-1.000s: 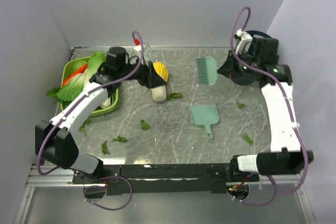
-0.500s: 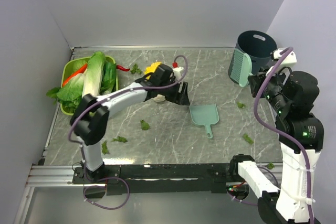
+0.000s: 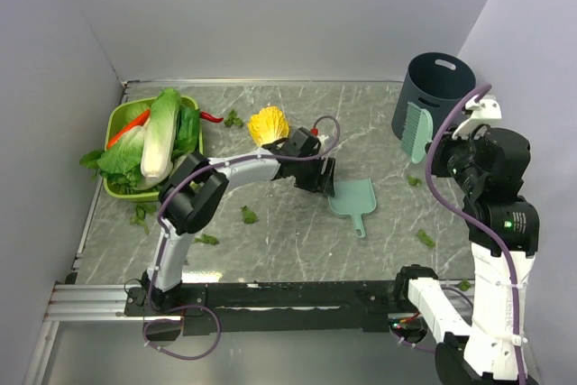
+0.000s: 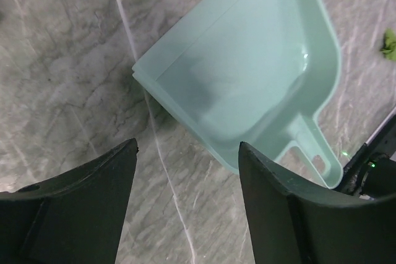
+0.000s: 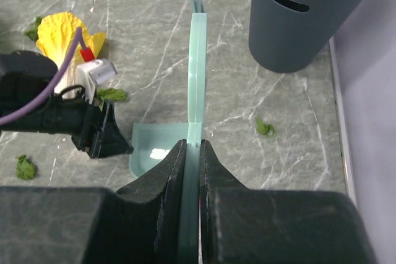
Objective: Sweep away the paper scraps from the table
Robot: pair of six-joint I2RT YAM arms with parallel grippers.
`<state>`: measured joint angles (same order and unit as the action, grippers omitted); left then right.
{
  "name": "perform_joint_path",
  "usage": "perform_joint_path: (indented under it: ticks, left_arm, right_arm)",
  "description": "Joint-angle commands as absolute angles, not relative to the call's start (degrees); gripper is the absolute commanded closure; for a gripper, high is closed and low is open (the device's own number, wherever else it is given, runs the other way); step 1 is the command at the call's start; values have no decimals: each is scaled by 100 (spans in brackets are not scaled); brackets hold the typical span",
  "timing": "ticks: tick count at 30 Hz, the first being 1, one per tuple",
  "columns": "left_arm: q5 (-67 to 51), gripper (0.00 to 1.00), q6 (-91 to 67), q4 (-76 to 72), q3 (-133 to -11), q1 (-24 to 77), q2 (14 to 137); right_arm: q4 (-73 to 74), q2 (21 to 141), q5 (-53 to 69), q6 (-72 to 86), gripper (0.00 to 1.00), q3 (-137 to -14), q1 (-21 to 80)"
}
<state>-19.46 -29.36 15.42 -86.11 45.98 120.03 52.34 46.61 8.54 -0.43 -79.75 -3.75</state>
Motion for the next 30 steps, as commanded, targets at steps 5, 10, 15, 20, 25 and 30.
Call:
perform_joint_path:
  ticks: [5, 10, 15, 20, 25, 30]
  left_arm:
    - [-1749, 30, -3138, 1424, -8824, 4693, 12120]
    - [-1758, 31, -3103, 1424, -8754, 4693, 12094]
    - [-1793, 32, -3120, 1406, -8710, 4711, 12067]
    - [-1688, 37, -3076, 1538, -8745, 4807, 12076]
    - [-1775, 50, -3032, 1582, -8710, 4852, 12111]
    - [-1706, 65, -2945, 1652, -8684, 4860, 12120]
  right_arm:
    - [6193, 4378, 9, -1009, 100, -7946, -466]
    - [6898, 3841, -755, -1537, 100, -7059, -466]
    - [7689, 3666, -1476, -1626, 100, -6496, -475]
    - [7962, 3551, -1872, -1793, 100, -6013, -483]
    - [8200, 3630, -2258, -2065, 100, -5880, -519]
    - [8051, 3454, -2513, -2556, 100, -5511, -598]
